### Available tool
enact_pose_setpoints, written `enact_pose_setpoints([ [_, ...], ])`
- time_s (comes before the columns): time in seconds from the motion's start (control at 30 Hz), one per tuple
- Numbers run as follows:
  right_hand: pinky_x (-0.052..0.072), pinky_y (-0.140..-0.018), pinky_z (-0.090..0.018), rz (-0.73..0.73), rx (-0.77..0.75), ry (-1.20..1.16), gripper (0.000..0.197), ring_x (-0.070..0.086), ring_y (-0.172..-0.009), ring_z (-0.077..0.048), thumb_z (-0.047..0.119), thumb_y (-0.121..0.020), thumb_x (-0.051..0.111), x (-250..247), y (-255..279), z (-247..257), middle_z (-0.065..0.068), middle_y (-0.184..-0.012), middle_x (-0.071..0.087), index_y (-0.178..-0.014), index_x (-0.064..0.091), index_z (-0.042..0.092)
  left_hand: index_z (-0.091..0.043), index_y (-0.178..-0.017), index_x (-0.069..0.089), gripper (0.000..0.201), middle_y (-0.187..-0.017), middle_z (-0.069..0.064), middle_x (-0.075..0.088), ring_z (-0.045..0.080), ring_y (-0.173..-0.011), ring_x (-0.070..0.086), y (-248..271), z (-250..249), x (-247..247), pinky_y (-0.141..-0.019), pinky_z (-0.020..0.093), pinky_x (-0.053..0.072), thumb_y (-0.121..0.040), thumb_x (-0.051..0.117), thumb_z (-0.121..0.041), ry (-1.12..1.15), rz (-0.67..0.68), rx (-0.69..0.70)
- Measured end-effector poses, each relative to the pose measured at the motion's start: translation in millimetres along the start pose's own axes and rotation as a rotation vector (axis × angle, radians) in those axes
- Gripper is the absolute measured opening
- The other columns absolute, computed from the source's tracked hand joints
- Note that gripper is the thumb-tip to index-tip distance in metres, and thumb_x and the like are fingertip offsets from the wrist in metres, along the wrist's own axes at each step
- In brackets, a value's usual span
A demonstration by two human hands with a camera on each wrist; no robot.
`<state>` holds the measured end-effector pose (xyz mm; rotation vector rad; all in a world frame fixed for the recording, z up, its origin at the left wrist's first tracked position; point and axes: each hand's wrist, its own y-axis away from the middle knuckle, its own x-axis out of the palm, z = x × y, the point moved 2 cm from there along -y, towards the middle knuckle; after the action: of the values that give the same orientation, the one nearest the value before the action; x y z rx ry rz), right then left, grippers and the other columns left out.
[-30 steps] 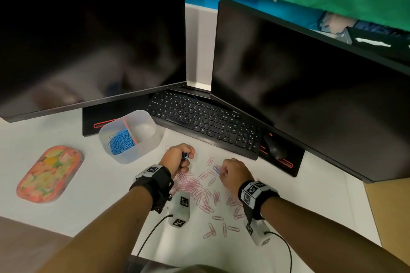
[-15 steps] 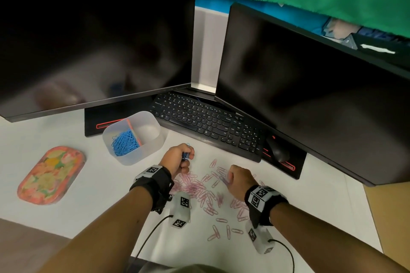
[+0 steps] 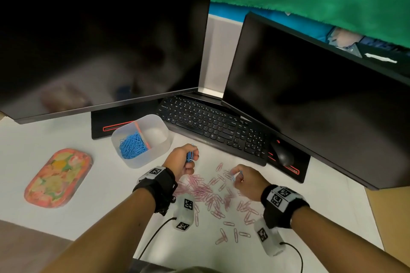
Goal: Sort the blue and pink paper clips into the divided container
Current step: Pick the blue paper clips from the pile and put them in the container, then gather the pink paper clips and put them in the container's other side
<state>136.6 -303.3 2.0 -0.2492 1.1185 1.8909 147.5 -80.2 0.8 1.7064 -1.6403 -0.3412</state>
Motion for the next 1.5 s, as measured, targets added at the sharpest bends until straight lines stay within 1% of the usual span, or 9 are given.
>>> enact_pose_setpoints([
  [0.27, 0.02, -0.042, -0.02, 0.219, 0.014, -0.702, 0.02, 0.029, -0.043, -0.012, 0.009, -0.088, 0.036, 20, -18, 103, 0.001, -0.058, 0.04, -0.072, 0.047, 0.012, -0.015, -0.072, 0.05, 0.029, -0.06, 0.001, 0.046, 0.012, -0.042, 0.039, 26, -26, -34, -0.039, 0.018, 0.029, -0.097, 0.039, -0.024, 0.122, -0.097, 0.025],
  [0.57, 0.042, -0.043, -0.024, 0.268, -0.151, -0.174, 0.017, 0.051, -0.052, -0.02, 0.006, -0.09, 0.047, 84, -60, 243, -0.009, -0.065, 0.055, -0.075, 0.055, 0.004, -0.009, -0.078, 0.054, 0.023, -0.071, 0.011, 0.052, 0.021, -0.059, 0.049, 45, -67, -108, -0.053, 0.025, 0.047, -0.096, 0.04, -0.013, 0.162, -0.377, 0.111],
  [0.67, 0.058, -0.066, -0.037, 0.241, -0.149, -0.106, 0.024, 0.06, -0.062, -0.024, 0.005, -0.092, 0.044, 90, -65, 264, -0.009, -0.067, 0.058, -0.07, 0.053, 0.006, -0.01, -0.083, 0.054, 0.018, -0.072, 0.011, 0.05, 0.022, -0.062, 0.048, 46, -75, -116, -0.061, 0.028, 0.043, -0.096, 0.043, -0.016, 0.161, -0.44, 0.11],
  [0.83, 0.059, -0.077, -0.041, 0.212, -0.232, 0.043, 0.02, 0.064, -0.073, -0.027, 0.007, -0.081, 0.049, 84, -74, 272, -0.016, -0.087, 0.065, -0.09, 0.065, 0.0, -0.008, -0.126, 0.053, 0.035, -0.12, 0.023, 0.057, 0.037, -0.114, 0.056, 46, -81, -121, -0.092, 0.041, 0.049, -0.095, 0.048, -0.023, 0.049, -0.477, 0.074],
  [0.9, 0.055, -0.088, -0.049, 0.224, -0.268, 0.031, 0.028, 0.064, -0.085, -0.028, 0.005, -0.081, 0.049, 76, -70, 270, -0.017, -0.095, 0.067, -0.102, 0.067, 0.0, 0.0, -0.129, 0.052, 0.039, -0.133, 0.025, 0.053, 0.04, -0.122, 0.052, 45, -83, -122, -0.088, 0.042, 0.05, -0.095, 0.046, -0.018, -0.047, -0.487, 0.108],
  [1.1, 0.053, -0.083, -0.037, 0.119, -0.251, -0.153, 0.022, 0.061, -0.084, -0.02, 0.007, -0.091, 0.056, 32, -40, 194, -0.01, -0.091, 0.066, -0.111, 0.066, 0.005, -0.026, -0.082, 0.064, 0.019, -0.085, -0.005, 0.066, 0.014, -0.081, 0.061, 61, -67, -94, -0.081, 0.029, 0.048, -0.093, 0.054, -0.015, -0.611, -0.334, 0.423],
  [1.2, 0.048, -0.096, -0.029, 0.026, -0.211, 0.035, 0.028, 0.06, -0.107, -0.016, 0.012, -0.095, 0.049, 12, -20, 115, -0.006, -0.118, 0.065, -0.12, 0.061, 0.011, -0.023, -0.104, 0.065, 0.015, -0.102, -0.002, 0.065, 0.011, -0.089, 0.06, 68, -34, -82, -0.084, 0.021, 0.046, -0.09, 0.06, -0.019, -1.032, -0.105, 0.399],
  [1.33, 0.036, -0.11, -0.03, -0.14, -0.071, 0.163, 0.04, 0.046, -0.129, -0.018, 0.014, -0.095, 0.047, 5, 12, 5, -0.005, -0.141, 0.051, -0.136, 0.048, 0.013, -0.02, -0.149, 0.021, 0.077, -0.15, 0.006, 0.028, 0.023, -0.137, 0.033, 67, 14, -87, -0.111, 0.032, 0.033, -0.086, 0.059, -0.04, -1.496, -0.021, 0.205],
  [1.5, 0.015, -0.12, -0.042, -0.283, 0.165, 0.237, 0.071, 0.006, -0.148, -0.026, 0.04, -0.095, 0.048, 24, 40, -85, -0.012, -0.16, 0.008, -0.15, 0.013, 0.014, -0.016, -0.15, -0.01, 0.117, -0.157, 0.019, -0.018, 0.036, -0.146, -0.015, 59, 56, -85, -0.12, 0.048, 0.009, -0.07, 0.058, -0.068, -1.635, -0.017, 0.041],
])
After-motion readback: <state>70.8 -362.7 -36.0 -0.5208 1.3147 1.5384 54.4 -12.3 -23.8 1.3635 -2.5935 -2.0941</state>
